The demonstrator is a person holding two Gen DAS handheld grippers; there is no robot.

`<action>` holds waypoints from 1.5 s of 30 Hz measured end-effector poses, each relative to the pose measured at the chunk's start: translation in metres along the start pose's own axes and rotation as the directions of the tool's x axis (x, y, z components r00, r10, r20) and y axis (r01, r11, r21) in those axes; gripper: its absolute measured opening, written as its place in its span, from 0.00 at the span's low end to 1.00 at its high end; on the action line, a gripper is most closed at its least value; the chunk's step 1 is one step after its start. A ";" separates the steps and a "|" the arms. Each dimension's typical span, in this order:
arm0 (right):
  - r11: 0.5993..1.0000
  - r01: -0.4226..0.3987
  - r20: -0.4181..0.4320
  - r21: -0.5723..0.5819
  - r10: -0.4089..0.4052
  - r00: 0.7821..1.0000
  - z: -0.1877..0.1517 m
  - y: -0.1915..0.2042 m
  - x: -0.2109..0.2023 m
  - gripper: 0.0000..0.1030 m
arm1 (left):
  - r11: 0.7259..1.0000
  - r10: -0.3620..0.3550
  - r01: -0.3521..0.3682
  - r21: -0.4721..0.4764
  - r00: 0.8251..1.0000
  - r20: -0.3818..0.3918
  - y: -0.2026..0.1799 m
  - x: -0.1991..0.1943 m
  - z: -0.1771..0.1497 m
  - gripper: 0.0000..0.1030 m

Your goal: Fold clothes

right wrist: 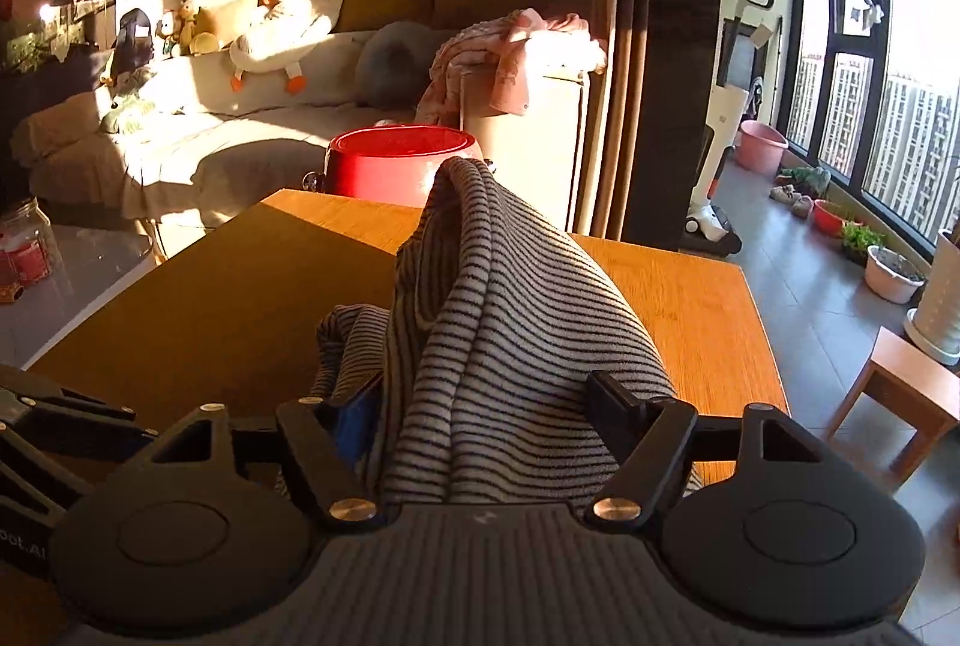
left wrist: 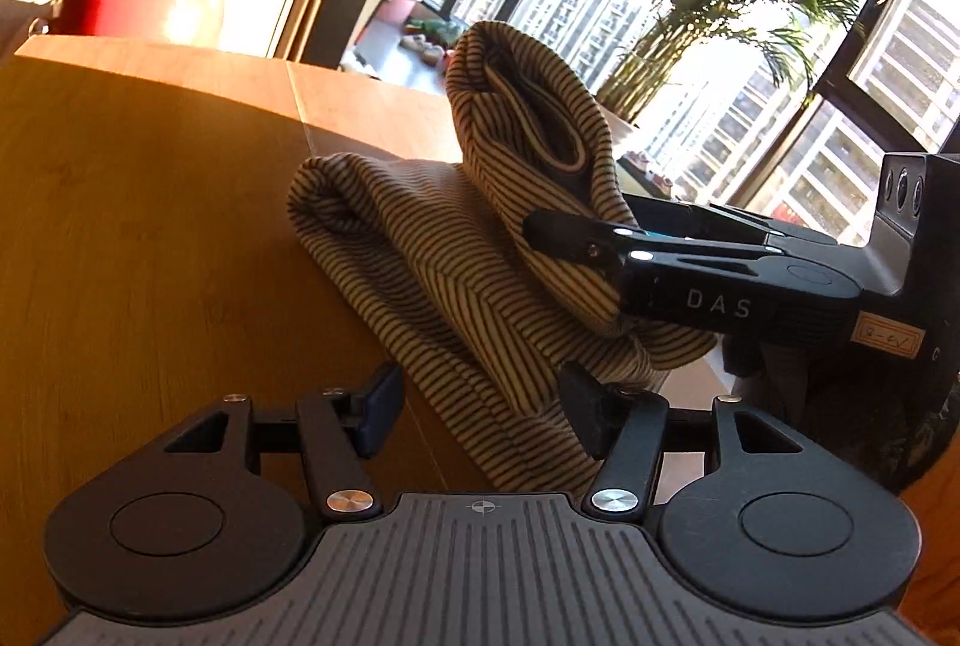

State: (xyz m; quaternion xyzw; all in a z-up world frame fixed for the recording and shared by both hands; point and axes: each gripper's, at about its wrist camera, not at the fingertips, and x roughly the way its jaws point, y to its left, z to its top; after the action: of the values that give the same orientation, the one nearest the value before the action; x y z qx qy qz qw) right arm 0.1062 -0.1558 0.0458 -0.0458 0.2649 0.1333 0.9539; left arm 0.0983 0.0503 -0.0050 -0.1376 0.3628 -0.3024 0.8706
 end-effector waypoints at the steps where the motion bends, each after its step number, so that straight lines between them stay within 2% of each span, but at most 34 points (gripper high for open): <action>1: 1.000 0.002 0.002 0.004 -0.002 1.000 0.000 -0.002 -0.001 0.44 | 1.000 -0.014 0.014 -0.002 1.000 -0.003 0.000 0.003 0.000 0.57; 2: 1.000 0.008 0.008 -0.003 -0.008 1.000 -0.001 -0.003 -0.002 0.29 | 0.999 -0.032 0.032 -0.004 0.999 -0.006 0.000 0.006 0.001 0.57; 3: 1.000 0.017 0.022 -0.021 -0.016 1.000 0.000 -0.003 -0.005 0.24 | 0.999 -0.049 0.049 -0.007 0.999 -0.010 0.000 0.009 0.001 0.56; 4: 0.999 0.025 0.037 -0.038 -0.024 0.999 0.000 -0.003 -0.008 0.22 | 0.998 -0.067 0.067 -0.010 0.998 -0.014 0.000 0.011 0.001 0.52; 6: 0.998 0.026 0.062 -0.059 -0.023 0.998 0.009 -0.002 -0.021 0.18 | 0.995 -0.102 0.102 -0.016 0.995 -0.020 0.000 0.017 0.002 0.52; 8: 0.998 -0.007 0.082 -0.055 0.012 0.997 0.022 0.001 -0.035 0.18 | 0.993 -0.116 0.115 -0.019 0.993 -0.029 0.000 0.024 0.001 0.52; 11: 0.990 -0.056 0.092 -0.129 0.068 0.993 0.028 0.023 -0.046 0.18 | 0.991 -0.130 0.129 -0.030 0.991 -0.034 0.002 0.030 0.000 0.52; 14: 0.980 -0.094 0.015 -0.175 0.098 0.995 0.016 0.043 -0.028 0.20 | 0.991 -0.130 0.128 -0.036 0.991 -0.037 0.003 0.029 -0.001 0.52; 17: 0.986 -0.120 -0.043 -0.114 0.116 0.992 0.007 0.044 -0.009 0.26 | 0.994 -0.106 0.106 -0.002 0.993 -0.045 0.004 0.021 -0.003 0.48; 18: 0.986 -0.125 -0.039 -0.107 0.122 0.992 0.005 0.044 -0.007 0.28 | 0.995 -0.095 0.096 0.007 0.994 -0.047 0.005 0.016 -0.002 0.49; 20: 0.986 -0.138 -0.031 -0.097 0.136 0.990 0.003 0.045 -0.007 0.33 | 0.998 -0.054 0.056 0.036 0.998 -0.042 0.006 0.006 0.000 0.59; 24: 0.981 -0.169 -0.012 -0.095 0.169 0.986 0.002 0.048 -0.011 0.38 | 0.997 0.020 -0.018 0.072 1.000 -0.023 0.014 -0.011 0.004 0.60; 26: 0.978 -0.184 -0.005 -0.097 0.185 0.983 0.001 0.048 -0.013 0.41 | 0.999 0.041 -0.041 0.027 0.999 0.003 0.025 -0.021 0.009 0.63; 30: 0.958 -0.182 -0.039 -0.220 0.178 0.983 -0.016 0.070 -0.010 0.47 | 0.995 0.089 -0.085 -0.055 0.993 0.078 0.040 -0.042 0.022 0.62; 32: 0.946 -0.171 -0.053 -0.276 0.162 0.985 -0.027 0.083 -0.008 0.52 | 0.996 0.068 -0.059 -0.071 0.990 0.128 0.035 -0.048 0.033 0.62; 35: 0.931 -0.149 -0.055 -0.333 0.138 0.989 -0.035 0.096 -0.008 0.56 | 0.999 0.016 -0.010 -0.040 0.987 0.158 0.012 -0.031 0.048 0.62; 36: 0.931 -0.149 -0.055 -0.334 0.138 0.989 -0.035 0.097 -0.008 0.56 | 1.000 -0.001 0.006 -0.028 0.986 0.167 0.003 -0.024 0.053 0.63; 38: 0.927 -0.152 -0.055 -0.342 0.142 0.988 -0.035 0.096 -0.009 0.56 | 0.999 -0.036 0.038 -0.004 0.982 0.184 -0.013 -0.011 0.064 0.73; 39: 0.926 -0.162 -0.054 -0.342 0.152 0.987 -0.034 0.094 -0.011 0.56 | 0.999 -0.054 0.054 0.008 0.980 0.192 -0.021 -0.004 0.069 0.72; 42: 0.932 -0.236 -0.062 -0.275 0.228 0.972 -0.022 0.070 -0.028 0.56 | 0.999 0.006 -0.011 0.035 0.991 0.131 -0.021 0.025 0.065 0.68; 45: 0.954 -0.284 -0.021 -0.100 0.284 0.959 -0.001 0.022 -0.046 0.56 | 0.997 0.033 -0.042 0.065 0.991 0.127 -0.015 0.030 0.058 0.68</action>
State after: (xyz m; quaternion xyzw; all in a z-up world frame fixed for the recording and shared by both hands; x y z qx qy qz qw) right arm 0.0617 -0.1458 0.0689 -0.0562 0.2648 0.2822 0.9204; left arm 0.1502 0.0209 0.0257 -0.1201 0.2995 -0.2888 0.9014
